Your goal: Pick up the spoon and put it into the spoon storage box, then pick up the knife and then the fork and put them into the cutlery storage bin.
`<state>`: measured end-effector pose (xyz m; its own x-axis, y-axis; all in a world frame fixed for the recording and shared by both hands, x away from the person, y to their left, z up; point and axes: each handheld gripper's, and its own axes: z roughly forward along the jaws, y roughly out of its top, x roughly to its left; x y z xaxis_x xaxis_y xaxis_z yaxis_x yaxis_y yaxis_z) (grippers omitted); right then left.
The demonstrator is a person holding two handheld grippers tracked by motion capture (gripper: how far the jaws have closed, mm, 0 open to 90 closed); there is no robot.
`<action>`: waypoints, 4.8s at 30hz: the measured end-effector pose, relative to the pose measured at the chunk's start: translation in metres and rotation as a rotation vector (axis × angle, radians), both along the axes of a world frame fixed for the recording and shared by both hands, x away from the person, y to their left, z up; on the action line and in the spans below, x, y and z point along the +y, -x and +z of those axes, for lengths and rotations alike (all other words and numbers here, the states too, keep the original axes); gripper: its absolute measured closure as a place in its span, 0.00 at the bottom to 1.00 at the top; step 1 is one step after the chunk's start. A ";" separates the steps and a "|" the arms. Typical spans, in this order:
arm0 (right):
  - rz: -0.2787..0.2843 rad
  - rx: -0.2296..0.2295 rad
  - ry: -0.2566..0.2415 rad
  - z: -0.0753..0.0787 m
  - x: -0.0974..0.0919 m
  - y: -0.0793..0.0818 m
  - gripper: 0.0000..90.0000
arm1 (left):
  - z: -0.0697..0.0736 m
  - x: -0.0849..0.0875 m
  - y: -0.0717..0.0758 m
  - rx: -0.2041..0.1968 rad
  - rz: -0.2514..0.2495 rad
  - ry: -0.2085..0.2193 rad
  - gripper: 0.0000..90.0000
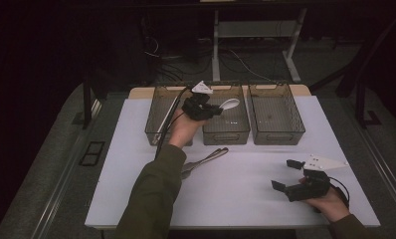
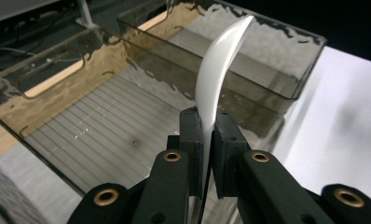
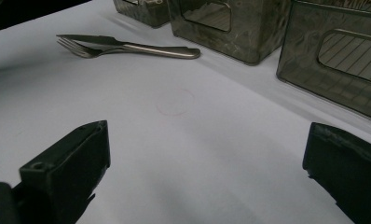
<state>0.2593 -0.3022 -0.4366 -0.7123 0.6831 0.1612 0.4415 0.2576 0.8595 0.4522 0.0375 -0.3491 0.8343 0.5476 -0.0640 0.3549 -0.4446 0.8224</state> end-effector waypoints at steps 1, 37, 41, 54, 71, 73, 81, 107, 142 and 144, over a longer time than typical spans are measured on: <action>0.000 0.001 -0.002 0.000 0.000 0.000 0.01 | -0.002 -0.001 -0.002 0.005 -0.001 -0.003 0.92; -0.008 0.001 -0.015 0.002 -0.004 0.000 0.01 | -0.050 -0.042 -0.025 0.182 0.032 -0.196 0.88; -0.009 0.000 -0.017 0.002 -0.004 0.000 0.01 | -0.050 -0.041 -0.025 0.186 0.032 -0.188 0.88; -0.008 0.001 -0.013 0.001 -0.004 0.000 0.01 | -0.026 -0.034 -0.015 0.149 0.015 -0.067 0.75; -0.011 0.006 -0.013 0.001 -0.004 0.000 0.01 | 0.006 -0.013 0.027 0.063 -0.080 -0.004 0.53; -0.011 0.006 -0.012 0.001 -0.004 0.000 0.01 | 0.006 -0.010 0.032 0.065 -0.090 0.006 0.52; -0.013 0.007 -0.011 0.001 -0.004 -0.001 0.01 | 0.001 0.009 0.056 0.057 -0.101 0.023 0.50; -0.012 0.001 -0.013 0.002 -0.003 0.000 0.01 | -0.036 0.065 0.101 0.060 -0.061 -0.020 0.49; -0.008 0.003 -0.004 0.001 -0.003 -0.001 0.01 | -0.090 0.067 0.085 0.190 -0.123 -0.201 0.64; -0.010 0.002 -0.005 0.001 -0.003 0.000 0.01 | -0.091 0.068 0.084 0.185 -0.131 -0.209 0.65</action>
